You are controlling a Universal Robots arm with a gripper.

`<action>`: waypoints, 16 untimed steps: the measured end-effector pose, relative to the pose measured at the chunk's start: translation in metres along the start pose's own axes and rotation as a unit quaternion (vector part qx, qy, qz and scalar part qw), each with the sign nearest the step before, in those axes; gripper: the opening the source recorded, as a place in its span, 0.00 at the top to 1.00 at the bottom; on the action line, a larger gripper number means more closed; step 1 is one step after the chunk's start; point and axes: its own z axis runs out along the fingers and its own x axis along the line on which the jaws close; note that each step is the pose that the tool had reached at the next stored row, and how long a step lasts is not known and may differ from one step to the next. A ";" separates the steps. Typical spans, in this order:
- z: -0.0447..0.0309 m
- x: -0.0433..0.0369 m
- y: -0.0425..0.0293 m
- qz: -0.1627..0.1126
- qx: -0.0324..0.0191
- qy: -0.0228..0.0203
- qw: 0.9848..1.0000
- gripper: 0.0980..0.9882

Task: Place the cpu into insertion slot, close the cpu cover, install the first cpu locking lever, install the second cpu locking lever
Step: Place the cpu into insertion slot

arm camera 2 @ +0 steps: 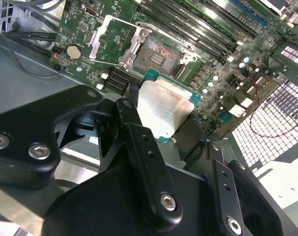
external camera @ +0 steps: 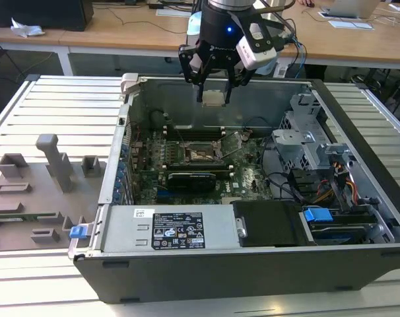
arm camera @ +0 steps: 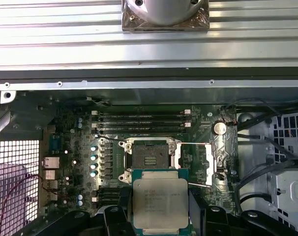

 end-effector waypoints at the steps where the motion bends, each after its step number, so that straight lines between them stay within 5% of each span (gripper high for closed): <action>1: 0.0012 0.0000 -0.0001 0.000 0.000 0.000 1.000 0.50; 16: 0.0106 -0.0002 -0.0009 0.000 0.000 0.000 1.000 0.50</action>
